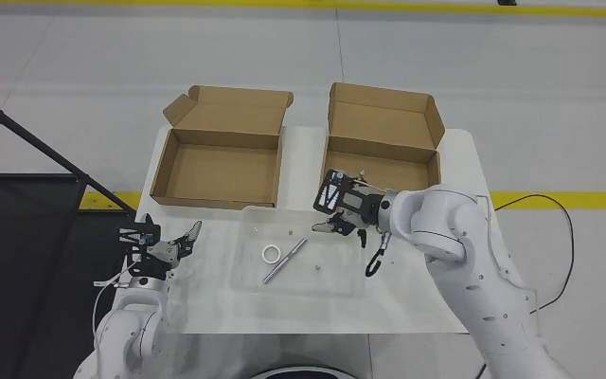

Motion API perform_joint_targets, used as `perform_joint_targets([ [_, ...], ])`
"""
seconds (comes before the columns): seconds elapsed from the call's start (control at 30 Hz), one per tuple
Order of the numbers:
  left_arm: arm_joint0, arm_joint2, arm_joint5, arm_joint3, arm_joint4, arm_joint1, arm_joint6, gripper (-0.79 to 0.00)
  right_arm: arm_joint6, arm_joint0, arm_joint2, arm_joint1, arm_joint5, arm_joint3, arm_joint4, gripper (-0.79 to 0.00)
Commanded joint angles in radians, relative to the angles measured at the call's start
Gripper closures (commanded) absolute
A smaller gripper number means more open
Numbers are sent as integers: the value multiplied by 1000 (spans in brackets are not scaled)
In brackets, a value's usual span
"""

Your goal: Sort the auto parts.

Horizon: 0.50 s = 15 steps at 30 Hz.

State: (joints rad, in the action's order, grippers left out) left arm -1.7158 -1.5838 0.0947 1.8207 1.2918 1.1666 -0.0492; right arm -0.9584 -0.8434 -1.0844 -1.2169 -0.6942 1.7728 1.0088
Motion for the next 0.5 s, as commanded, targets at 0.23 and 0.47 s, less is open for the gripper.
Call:
perform_joint_targets([
  [0.23,0,0,0,0,0,0,0,-785,54,-32,101,4,-123,25,111,-785],
  [0.47,0,0,0,0,0,0,0,-785,-38,-2,211,3,-129,-25,79,-582],
])
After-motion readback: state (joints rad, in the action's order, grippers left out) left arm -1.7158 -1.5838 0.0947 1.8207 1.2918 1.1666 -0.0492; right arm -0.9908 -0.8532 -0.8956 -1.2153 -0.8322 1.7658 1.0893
